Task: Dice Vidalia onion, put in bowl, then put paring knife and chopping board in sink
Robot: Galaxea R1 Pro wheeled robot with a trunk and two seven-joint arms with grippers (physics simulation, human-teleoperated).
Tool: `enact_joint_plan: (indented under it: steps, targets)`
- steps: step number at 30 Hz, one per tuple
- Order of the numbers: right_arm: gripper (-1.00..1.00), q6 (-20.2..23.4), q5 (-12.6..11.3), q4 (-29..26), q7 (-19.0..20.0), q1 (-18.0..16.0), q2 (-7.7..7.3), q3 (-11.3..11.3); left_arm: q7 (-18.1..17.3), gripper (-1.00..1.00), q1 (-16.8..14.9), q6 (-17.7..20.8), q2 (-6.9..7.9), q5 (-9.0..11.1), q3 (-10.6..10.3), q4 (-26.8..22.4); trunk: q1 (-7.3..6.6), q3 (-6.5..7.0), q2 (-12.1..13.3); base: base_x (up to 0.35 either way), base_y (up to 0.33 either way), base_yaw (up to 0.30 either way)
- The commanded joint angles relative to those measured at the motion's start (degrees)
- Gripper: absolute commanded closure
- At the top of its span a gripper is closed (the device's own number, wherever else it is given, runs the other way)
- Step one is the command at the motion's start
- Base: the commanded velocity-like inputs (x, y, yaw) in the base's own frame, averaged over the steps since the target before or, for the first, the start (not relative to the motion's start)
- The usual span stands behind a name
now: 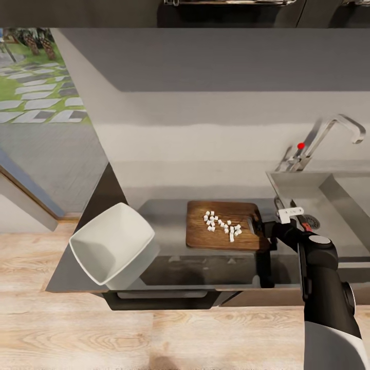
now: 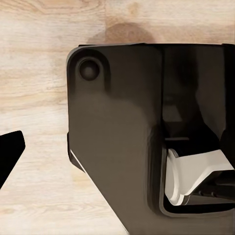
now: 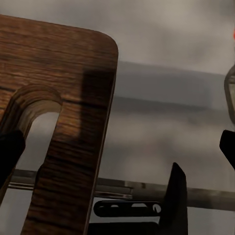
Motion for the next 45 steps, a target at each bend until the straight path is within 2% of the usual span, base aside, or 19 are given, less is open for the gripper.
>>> enact_joint_plan:
  steps: [1,17,45]
  targets:
    - [-1.00,0.11,0.59,-0.08,0.58,-0.05,0.06,-0.14,0.03,-1.00,0.02,-0.07,0.02,0.36,-0.10,-0.06,0.02,-0.14,-0.07,0.000,0.000,0.000]
    - [-1.00,0.11,0.59,-0.08,0.63,-0.05,0.06,-0.16,0.03,-1.00,0.02,-0.09,0.03,0.36,-0.10,0.03,0.02,-1.34,-0.07,0.000,0.000,0.000]
    - [-1.00,0.35,0.54,-0.08,0.69,-0.05,-0.03,-0.14,0.03,-1.00,0.02,-0.06,0.02,0.42,-0.10,0.12,0.02,-1.42,-0.07,0.000,0.000,0.000]
